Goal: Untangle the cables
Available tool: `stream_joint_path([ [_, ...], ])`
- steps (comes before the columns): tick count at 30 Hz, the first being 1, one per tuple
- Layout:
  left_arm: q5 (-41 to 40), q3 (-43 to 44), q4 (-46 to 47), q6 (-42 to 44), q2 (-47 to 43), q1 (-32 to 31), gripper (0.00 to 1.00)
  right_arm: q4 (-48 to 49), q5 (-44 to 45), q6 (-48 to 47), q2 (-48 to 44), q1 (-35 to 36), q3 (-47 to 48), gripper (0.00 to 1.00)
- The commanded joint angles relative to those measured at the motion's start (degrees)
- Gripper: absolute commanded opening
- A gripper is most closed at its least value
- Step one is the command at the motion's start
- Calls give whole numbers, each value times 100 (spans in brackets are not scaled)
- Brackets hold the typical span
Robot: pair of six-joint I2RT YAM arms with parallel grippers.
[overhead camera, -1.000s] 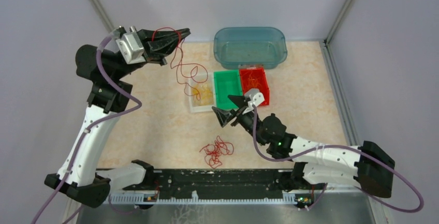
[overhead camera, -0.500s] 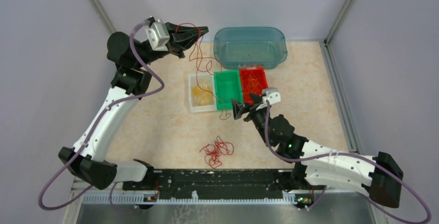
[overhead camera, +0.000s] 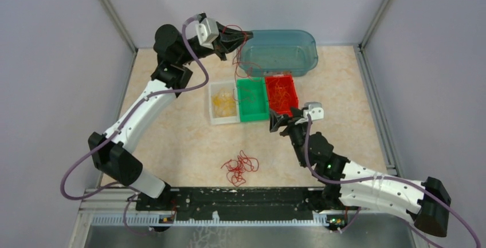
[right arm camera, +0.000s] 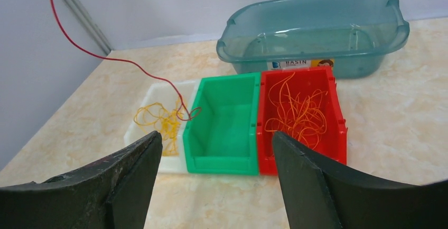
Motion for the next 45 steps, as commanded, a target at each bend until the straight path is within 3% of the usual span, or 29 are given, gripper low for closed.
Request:
stream_joint_path([
  [1, 118, 405, 245, 148, 203, -61, 0, -22, 127, 112, -186, -48, 20, 77],
  [31, 96, 612, -8, 901, 1027, -65, 0, -680, 185, 376, -1158, -56, -47, 72],
  [45, -2, 188, -1393, 3251, 1254, 20, 0, -823, 236, 367, -1337, -53, 0, 72],
])
